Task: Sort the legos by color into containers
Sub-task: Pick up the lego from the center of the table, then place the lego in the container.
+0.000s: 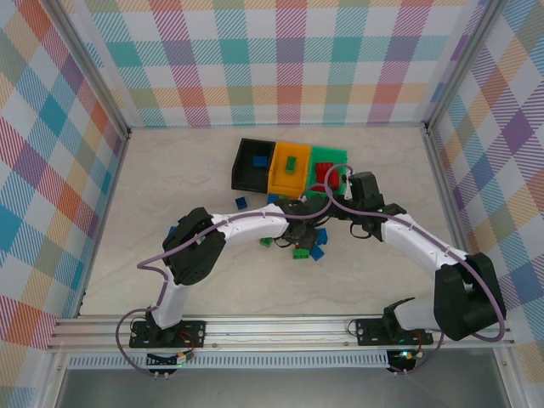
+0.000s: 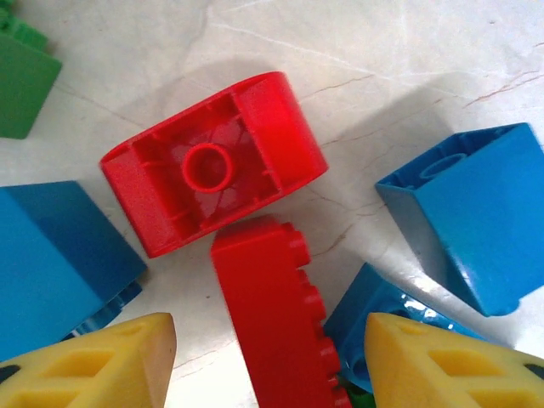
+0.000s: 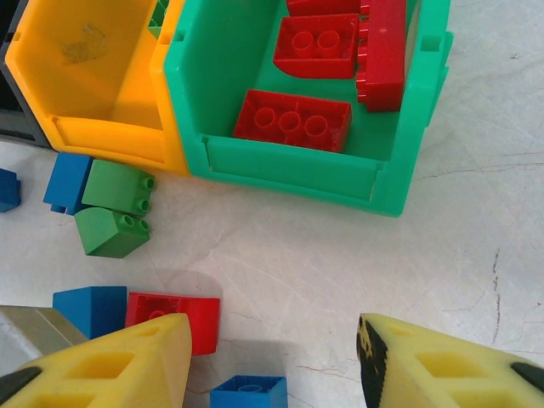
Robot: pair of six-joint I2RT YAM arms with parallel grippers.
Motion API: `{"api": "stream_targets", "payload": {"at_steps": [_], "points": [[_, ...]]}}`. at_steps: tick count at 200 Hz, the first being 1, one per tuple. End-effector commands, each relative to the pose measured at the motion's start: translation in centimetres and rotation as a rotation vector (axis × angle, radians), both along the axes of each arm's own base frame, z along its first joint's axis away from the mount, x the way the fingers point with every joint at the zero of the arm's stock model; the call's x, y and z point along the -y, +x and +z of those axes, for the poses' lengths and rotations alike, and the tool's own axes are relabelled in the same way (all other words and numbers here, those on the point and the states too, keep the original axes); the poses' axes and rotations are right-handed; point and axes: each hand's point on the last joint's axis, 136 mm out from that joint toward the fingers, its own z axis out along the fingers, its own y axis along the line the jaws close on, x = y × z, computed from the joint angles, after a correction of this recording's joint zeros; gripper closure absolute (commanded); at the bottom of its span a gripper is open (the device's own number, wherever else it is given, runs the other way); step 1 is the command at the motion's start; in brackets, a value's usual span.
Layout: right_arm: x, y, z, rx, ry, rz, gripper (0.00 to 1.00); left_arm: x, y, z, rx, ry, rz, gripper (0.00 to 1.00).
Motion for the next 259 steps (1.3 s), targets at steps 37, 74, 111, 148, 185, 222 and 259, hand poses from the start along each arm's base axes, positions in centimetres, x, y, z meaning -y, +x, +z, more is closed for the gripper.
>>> {"api": "stream_targets", "payload": {"at_steps": [37,74,111,148,185,222,259], "points": [[-0.1,-0.1,-0.5,-0.007,0.009,-0.005,0.45,-0.8,-0.6,-1.6,-0.038,0.054,0.016,0.58],[0.0,-0.2,-0.5,-0.003,0.008,-0.008,0.45,-0.6,-0.3,-0.4,-0.013,0.026,0.017,0.73],[0.1,-0.2,-0.4,0.006,0.012,-0.014,0.45,0.1,0.2,2.7,0.037,-0.04,0.013,0.76],[0.4,-0.3,0.0,0.029,0.014,-0.03,0.45,1.2,1.6,7.0,0.125,-0.114,0.005,0.76],[1.7,-0.9,1.4,0.094,0.037,-0.101,0.45,2.0,4.9,11.3,0.215,-0.162,0.011,0.76],[3.5,-1.6,2.4,0.151,0.034,-0.168,0.43,4.3,9.0,14.3,0.254,-0.282,0.005,0.76],[3.9,-1.6,2.1,0.148,0.046,-0.184,0.43,6.2,13.9,14.9,0.314,-0.329,-0.01,0.76]]}}
